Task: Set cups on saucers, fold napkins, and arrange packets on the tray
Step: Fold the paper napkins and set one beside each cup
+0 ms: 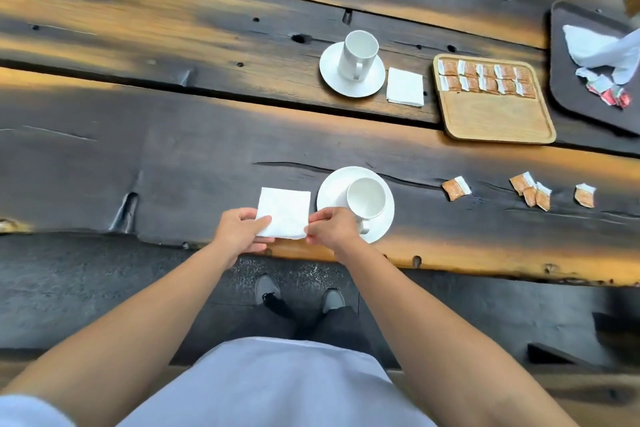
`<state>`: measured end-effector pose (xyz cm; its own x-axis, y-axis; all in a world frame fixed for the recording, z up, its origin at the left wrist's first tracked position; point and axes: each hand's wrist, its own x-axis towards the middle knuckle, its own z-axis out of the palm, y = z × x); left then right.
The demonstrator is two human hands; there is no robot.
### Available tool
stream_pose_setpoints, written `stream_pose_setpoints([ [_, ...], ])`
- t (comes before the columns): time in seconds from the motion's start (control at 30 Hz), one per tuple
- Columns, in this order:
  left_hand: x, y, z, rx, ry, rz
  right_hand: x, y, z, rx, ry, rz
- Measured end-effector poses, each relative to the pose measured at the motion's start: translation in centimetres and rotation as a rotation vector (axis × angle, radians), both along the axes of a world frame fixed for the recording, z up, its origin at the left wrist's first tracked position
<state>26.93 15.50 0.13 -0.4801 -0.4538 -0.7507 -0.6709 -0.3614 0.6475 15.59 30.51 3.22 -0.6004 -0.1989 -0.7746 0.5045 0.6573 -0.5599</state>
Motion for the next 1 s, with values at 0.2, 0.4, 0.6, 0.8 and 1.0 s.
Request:
stream_pose_setpoints([
  [0.2, -1.1, -2.0, -1.3, 0.049, -0.05, -0.041, 0.1, -2.5, -1.6, 0.096, 0.043, -0.088],
  [0.4, -2.8, -2.9, -2.0, 0.071, -0.101, -0.067, -0.6, -3.6, -2.4, 0.15, 0.076, -0.173],
  [0.6, -3.5, -3.3, -2.4, 0.105, -0.162, -0.084, -0.8, -4.0, -3.2, 0.208, 0.113, -0.114],
  [0.8, -3.3, -3.3, -2.1, 0.12, -0.197, -0.141, -0.7, -3.7, -3.4, 0.246, 0.154, -0.052],
  [1.0, -3.1, -3.1, -1.3, 0.033, -0.217, -0.192, -0.8, -3.0, -3.4, 0.26, 0.198, 0.009],
])
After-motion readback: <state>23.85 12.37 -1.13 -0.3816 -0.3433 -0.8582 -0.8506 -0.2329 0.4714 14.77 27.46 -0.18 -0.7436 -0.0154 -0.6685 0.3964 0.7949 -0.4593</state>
